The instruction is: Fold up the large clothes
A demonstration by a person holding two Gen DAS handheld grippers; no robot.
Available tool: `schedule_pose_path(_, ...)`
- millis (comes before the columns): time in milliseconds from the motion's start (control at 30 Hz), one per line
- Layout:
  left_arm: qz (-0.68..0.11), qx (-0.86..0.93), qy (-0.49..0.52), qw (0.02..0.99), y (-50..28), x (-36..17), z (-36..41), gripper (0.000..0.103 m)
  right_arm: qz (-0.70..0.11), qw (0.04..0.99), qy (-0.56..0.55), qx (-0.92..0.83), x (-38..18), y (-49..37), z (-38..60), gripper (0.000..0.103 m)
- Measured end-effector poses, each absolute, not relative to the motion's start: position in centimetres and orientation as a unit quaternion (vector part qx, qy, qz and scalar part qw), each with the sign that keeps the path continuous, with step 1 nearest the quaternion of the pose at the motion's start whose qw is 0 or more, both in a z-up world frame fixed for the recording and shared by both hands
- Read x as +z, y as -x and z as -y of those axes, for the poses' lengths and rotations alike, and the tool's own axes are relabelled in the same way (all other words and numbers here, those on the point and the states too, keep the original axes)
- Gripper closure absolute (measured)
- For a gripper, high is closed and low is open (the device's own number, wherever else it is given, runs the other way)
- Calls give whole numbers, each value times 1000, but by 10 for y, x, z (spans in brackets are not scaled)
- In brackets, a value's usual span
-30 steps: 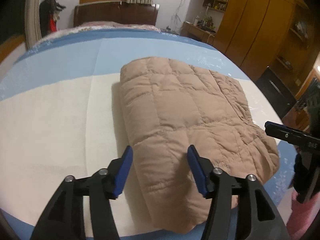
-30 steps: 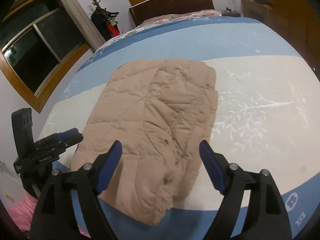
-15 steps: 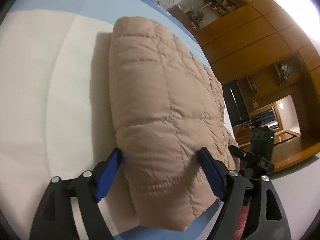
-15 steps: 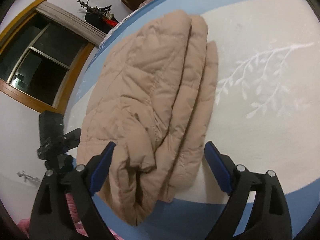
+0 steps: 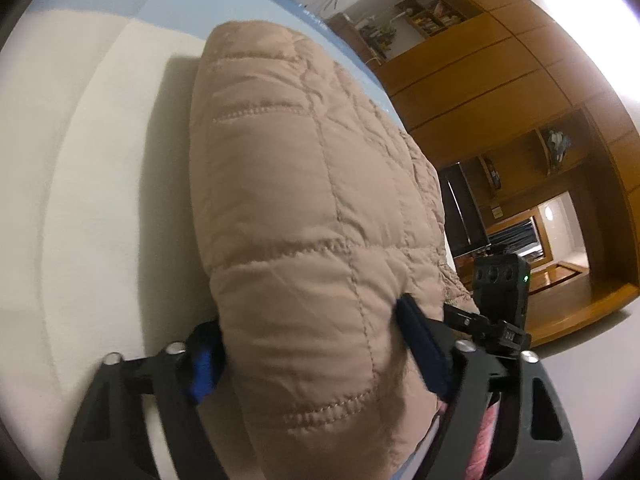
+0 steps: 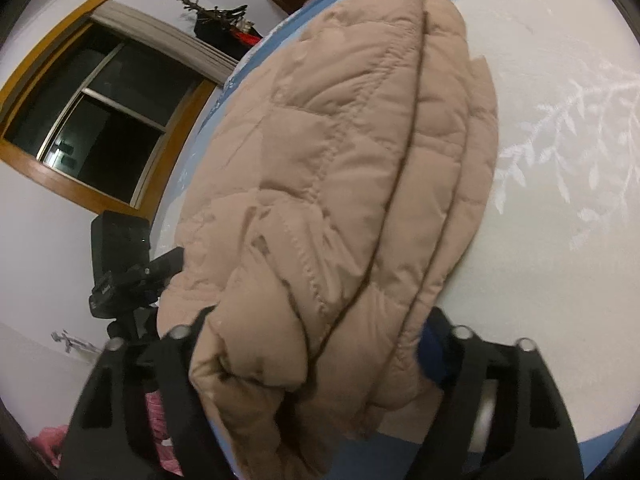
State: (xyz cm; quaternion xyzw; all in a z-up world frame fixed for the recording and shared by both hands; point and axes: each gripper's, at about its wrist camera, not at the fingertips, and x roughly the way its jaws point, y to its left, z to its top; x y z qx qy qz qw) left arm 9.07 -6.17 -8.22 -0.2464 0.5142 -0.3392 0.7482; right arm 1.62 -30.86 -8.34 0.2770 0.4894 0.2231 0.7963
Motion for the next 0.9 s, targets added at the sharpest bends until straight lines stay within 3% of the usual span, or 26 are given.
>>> schedule_pose_path(67,-503,-339,237,759,-87,-76,63,38,-476,810,-258,225,-76,-14,306,47)
schedule_pose_path(233,-472,-340,217,784,-79,-58,63,46,-452,849,-172,212,-47,-12,281,56)
schedule_pose_path(633,-383,-297,202,851,-120,-10,20,47,-398,880,-90,243,8,-110,220,59)
schedule_pose_path(900,-371,-247,200,873,-189,-15,-27,47,-425,860,-96,264,-11,-215,193,59)
